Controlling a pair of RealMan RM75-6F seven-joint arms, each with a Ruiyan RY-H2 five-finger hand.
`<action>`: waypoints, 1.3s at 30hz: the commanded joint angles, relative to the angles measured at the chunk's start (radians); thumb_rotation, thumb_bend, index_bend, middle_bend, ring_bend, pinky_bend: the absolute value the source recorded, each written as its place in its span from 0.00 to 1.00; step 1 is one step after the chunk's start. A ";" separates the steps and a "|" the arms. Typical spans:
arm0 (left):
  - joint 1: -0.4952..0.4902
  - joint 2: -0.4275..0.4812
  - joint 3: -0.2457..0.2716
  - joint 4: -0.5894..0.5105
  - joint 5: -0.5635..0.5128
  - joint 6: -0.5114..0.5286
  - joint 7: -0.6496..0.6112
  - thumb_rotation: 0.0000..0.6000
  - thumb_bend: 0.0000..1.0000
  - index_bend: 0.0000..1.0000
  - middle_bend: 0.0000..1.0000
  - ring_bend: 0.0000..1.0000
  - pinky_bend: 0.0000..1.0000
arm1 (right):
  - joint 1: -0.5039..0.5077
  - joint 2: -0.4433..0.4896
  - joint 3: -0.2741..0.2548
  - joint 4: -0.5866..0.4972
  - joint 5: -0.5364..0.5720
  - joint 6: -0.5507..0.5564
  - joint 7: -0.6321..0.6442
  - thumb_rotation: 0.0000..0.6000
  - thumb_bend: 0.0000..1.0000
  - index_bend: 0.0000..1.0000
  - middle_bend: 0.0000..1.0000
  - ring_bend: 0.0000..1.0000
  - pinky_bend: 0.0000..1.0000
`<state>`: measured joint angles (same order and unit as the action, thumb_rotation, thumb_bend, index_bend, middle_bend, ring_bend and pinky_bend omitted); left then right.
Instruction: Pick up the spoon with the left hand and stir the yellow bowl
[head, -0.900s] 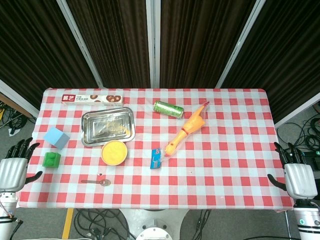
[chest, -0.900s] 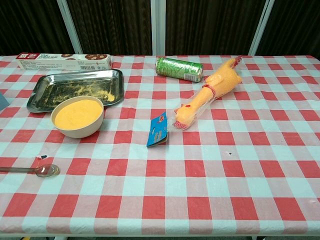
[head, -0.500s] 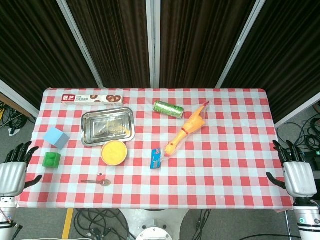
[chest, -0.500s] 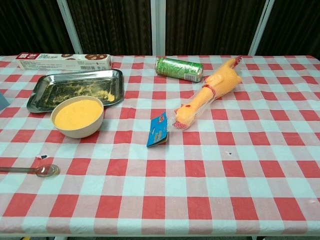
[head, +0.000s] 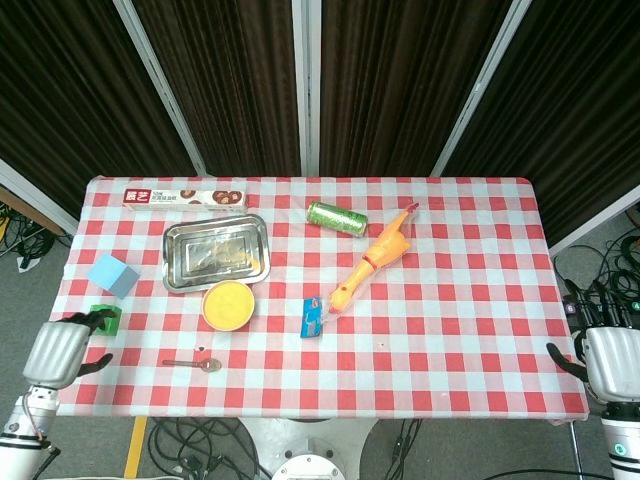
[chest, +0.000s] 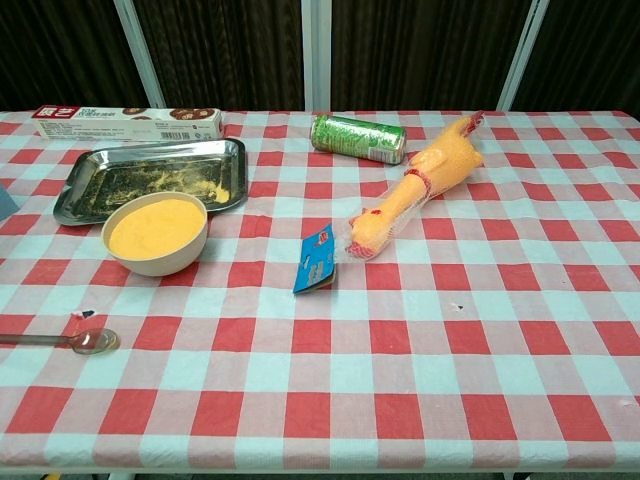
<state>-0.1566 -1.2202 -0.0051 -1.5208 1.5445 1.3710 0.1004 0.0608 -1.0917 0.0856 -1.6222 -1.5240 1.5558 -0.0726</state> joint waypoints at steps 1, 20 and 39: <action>-0.062 -0.037 0.019 0.041 0.025 -0.093 -0.029 1.00 0.26 0.47 0.75 0.71 0.86 | -0.002 0.000 -0.002 0.000 0.002 -0.002 0.000 1.00 0.12 0.06 0.27 0.04 0.14; -0.151 -0.224 0.011 0.087 -0.137 -0.313 0.083 1.00 0.30 0.55 0.88 0.85 0.95 | 0.009 -0.012 -0.003 -0.002 0.016 -0.037 -0.004 1.00 0.12 0.07 0.27 0.04 0.15; -0.162 -0.246 0.038 0.035 -0.202 -0.340 0.179 1.00 0.33 0.56 0.88 0.85 0.95 | 0.009 -0.019 -0.002 0.019 0.030 -0.046 0.019 1.00 0.12 0.07 0.27 0.04 0.15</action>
<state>-0.3176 -1.4655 0.0327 -1.4847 1.3432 1.0320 0.2789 0.0698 -1.1103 0.0835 -1.6037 -1.4944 1.5095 -0.0534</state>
